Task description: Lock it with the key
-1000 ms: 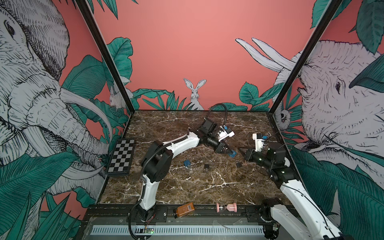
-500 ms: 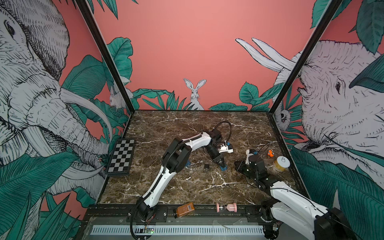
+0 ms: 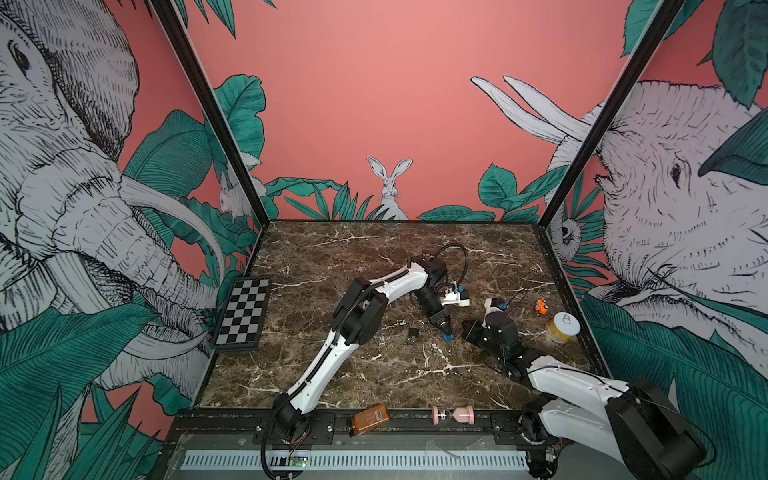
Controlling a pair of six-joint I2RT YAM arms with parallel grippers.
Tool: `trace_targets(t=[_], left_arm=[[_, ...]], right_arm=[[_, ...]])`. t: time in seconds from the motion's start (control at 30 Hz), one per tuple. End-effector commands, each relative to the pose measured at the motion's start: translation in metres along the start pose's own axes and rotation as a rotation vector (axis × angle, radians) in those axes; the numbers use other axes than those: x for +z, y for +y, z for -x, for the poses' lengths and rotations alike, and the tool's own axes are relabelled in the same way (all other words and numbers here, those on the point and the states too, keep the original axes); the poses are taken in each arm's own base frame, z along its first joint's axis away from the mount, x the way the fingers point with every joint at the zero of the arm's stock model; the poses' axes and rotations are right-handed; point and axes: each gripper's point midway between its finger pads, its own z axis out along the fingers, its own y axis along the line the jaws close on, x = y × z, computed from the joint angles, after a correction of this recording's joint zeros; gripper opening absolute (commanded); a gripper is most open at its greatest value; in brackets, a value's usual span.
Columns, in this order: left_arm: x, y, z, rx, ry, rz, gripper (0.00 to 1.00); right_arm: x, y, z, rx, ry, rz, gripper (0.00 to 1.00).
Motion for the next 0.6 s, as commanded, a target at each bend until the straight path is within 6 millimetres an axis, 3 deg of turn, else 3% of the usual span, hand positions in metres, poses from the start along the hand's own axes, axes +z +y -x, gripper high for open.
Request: trace_targets(t=[0.0,0.1,0.37,0.57], left_arm=[[0.005,0.014,-0.006,0.028,0.047,0.07,0.0],[0.004,0.021,-0.004,0.04,0.048,0.109,0.02],[-0.01,0.035,0.014,0.086,-0.009,0.241,0.25],[-0.019,0.031,0.021,0.11,-0.041,0.281,0.35]], right_arm=[[0.002,-0.002,0.002,0.011,-0.042,-0.007,0.0],[0.003,-0.011,-0.001,0.006,-0.04,-0.042,0.0],[0.006,-0.025,-0.01,0.004,-0.023,-0.082,0.0],[0.006,-0.031,-0.013,-0.001,-0.022,-0.107,0.04]])
